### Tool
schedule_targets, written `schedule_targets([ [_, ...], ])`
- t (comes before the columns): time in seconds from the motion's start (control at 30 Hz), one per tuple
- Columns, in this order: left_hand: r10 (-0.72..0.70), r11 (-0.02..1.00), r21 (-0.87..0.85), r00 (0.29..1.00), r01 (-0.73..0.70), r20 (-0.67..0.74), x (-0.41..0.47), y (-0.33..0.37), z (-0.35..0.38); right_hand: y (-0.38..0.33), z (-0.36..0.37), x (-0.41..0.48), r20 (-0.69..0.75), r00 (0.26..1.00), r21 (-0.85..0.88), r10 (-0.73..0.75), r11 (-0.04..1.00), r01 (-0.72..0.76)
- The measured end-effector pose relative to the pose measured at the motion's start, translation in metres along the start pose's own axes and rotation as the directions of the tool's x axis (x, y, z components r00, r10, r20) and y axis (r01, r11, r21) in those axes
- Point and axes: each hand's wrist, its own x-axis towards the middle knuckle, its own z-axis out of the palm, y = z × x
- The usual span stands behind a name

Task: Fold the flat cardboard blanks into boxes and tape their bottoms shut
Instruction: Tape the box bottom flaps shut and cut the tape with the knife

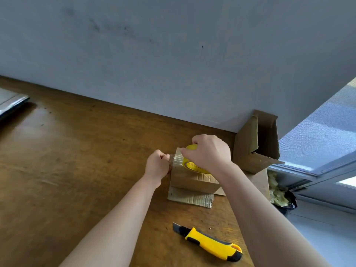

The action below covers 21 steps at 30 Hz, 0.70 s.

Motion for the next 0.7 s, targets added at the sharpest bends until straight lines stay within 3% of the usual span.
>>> schedule_targets([
  [0.27,0.009,0.996,0.088,0.999,-0.013,0.042,-0.001,-0.006,0.009,0.002,0.000,0.004,0.026,1.000,0.012,0.011,1.000,-0.011],
  [0.47,-0.151,0.984,0.104,0.986,0.143,0.070,0.002,-0.008,0.007,0.003,0.000,0.004,0.011,1.000,0.027,0.015,1.000,-0.015],
  [0.5,-0.113,0.979,0.173,0.993,0.107,0.029,0.001,-0.008,0.006,0.003,0.000,0.004,0.009,1.000,0.029,0.014,0.999,-0.014],
  [0.57,0.090,0.959,0.278,0.991,-0.059,-0.102,-0.005,-0.008,0.007,0.003,0.001,0.003,0.006,1.000,0.025,0.015,1.000,-0.015],
  [0.63,0.315,0.934,0.236,0.928,-0.267,-0.196,-0.016,-0.005,0.012,0.003,0.001,0.003,-0.005,1.000,0.027,0.023,0.999,-0.023],
  [0.7,0.384,0.912,0.219,0.907,-0.345,-0.171,-0.022,-0.006,0.015,0.004,0.001,0.003,-0.015,0.999,0.036,0.037,0.999,-0.036],
])
